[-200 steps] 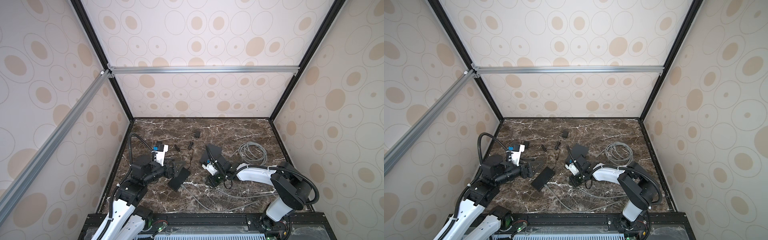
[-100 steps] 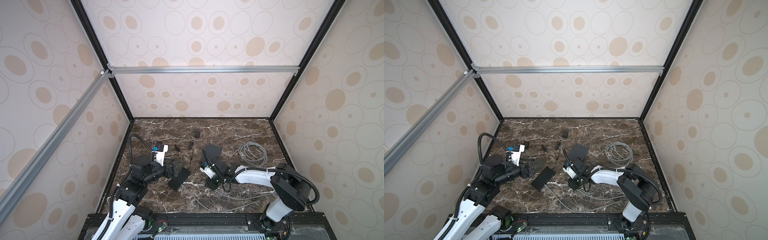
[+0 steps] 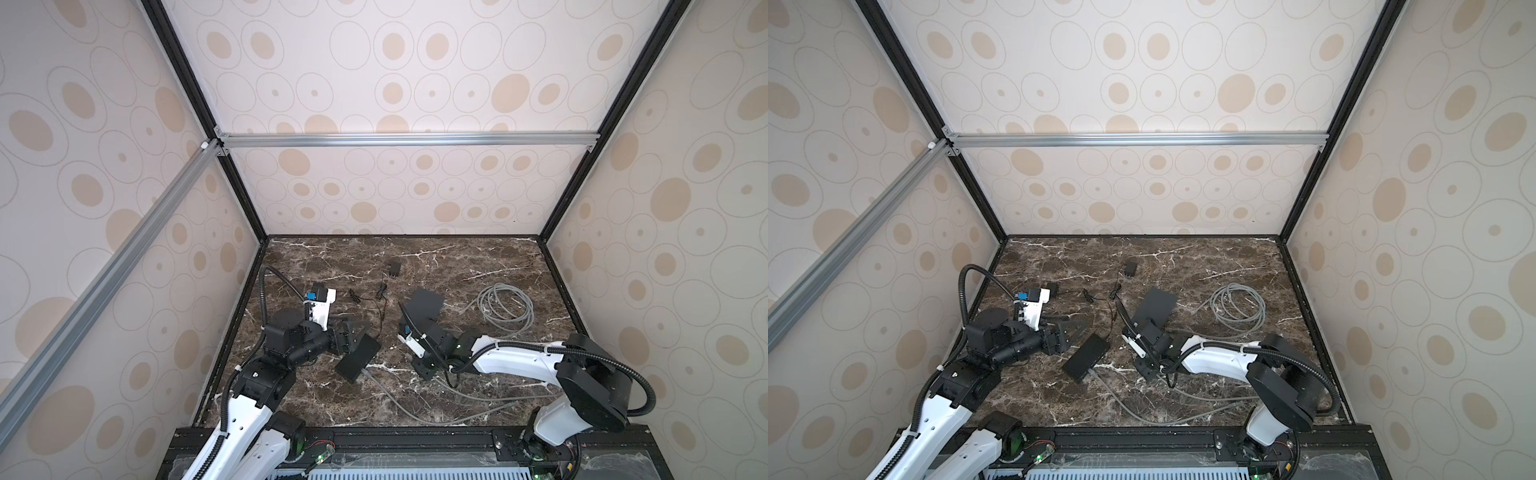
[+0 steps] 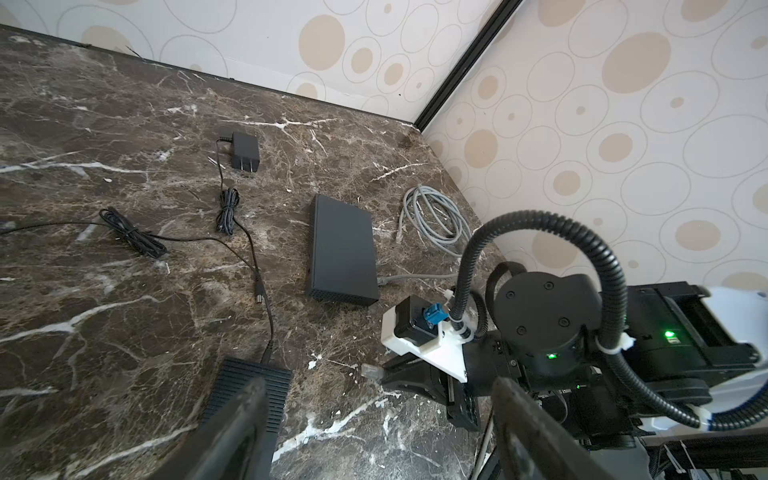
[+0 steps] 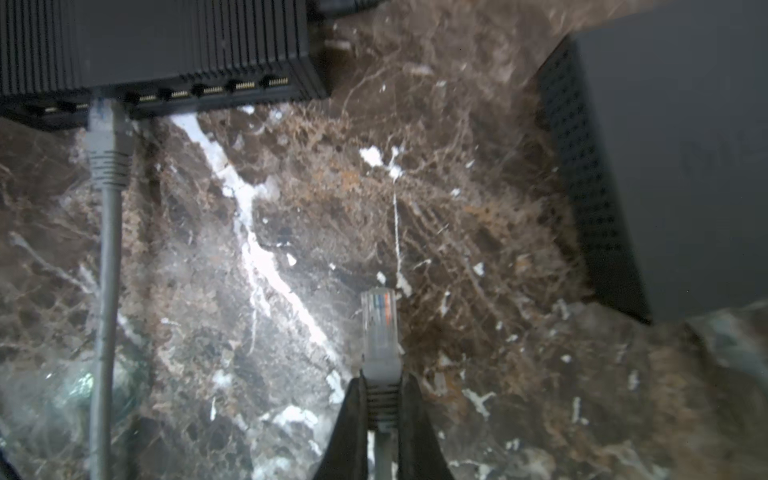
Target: Insert the plug into the switch port
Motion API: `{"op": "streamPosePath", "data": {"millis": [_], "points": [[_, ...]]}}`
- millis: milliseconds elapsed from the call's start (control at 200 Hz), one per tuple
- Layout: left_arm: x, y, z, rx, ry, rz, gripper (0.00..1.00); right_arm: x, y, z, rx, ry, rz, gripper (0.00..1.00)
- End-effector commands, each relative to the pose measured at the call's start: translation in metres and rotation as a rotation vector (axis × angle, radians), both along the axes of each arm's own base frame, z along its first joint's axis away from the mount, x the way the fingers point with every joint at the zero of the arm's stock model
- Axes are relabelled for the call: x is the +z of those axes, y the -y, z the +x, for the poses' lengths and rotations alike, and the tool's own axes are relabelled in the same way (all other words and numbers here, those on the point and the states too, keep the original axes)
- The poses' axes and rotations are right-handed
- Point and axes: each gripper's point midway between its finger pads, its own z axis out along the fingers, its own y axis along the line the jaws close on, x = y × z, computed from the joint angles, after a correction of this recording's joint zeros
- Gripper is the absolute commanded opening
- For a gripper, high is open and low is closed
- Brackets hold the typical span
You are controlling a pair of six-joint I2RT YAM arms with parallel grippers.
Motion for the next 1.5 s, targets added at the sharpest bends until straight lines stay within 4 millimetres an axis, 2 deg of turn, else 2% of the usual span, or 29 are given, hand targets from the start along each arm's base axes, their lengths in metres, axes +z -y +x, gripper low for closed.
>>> {"op": "streamPosePath", "data": {"millis": [0,160,405,465,545,625,760,860,1090,1180,1496], "points": [[0.001,-0.003,0.001,0.007,0.012,0.012,0.84,0.011,-0.01,0.022,0.031,0.145,-0.087,0.01],[0.001,-0.004,0.001,0.014,0.014,0.013,0.84,0.003,-0.029,0.03,0.064,0.188,-0.135,0.02],[0.0,-0.004,0.001,0.012,0.009,0.014,0.84,-0.017,-0.043,0.02,0.067,0.117,-0.108,0.05],[-0.001,-0.004,0.001,0.011,0.006,0.014,0.84,-0.017,-0.043,0.018,0.063,0.106,-0.095,0.11],[-0.001,-0.003,0.001,0.01,0.008,0.015,0.84,-0.013,-0.041,0.016,0.054,0.107,-0.073,0.3],[-0.001,-0.004,0.002,0.013,0.009,0.015,0.84,-0.005,-0.041,0.014,0.047,0.12,-0.032,0.37],[0.0,-0.004,0.002,0.016,0.01,0.014,0.84,0.012,-0.04,0.01,0.048,0.116,0.04,0.38],[0.0,-0.004,0.002,0.016,0.013,0.013,0.84,0.017,-0.036,0.011,0.035,0.062,0.112,0.38],[-0.002,-0.004,0.001,0.012,0.005,0.013,0.85,0.005,-0.036,0.004,0.053,-0.185,0.235,0.37],[-0.001,-0.004,0.002,0.012,0.008,0.013,0.85,0.0,-0.033,0.009,0.022,-0.244,0.284,0.36],[0.0,-0.003,0.001,0.008,0.011,0.011,0.85,-0.027,-0.028,0.002,0.034,-0.32,0.214,0.33]]}}
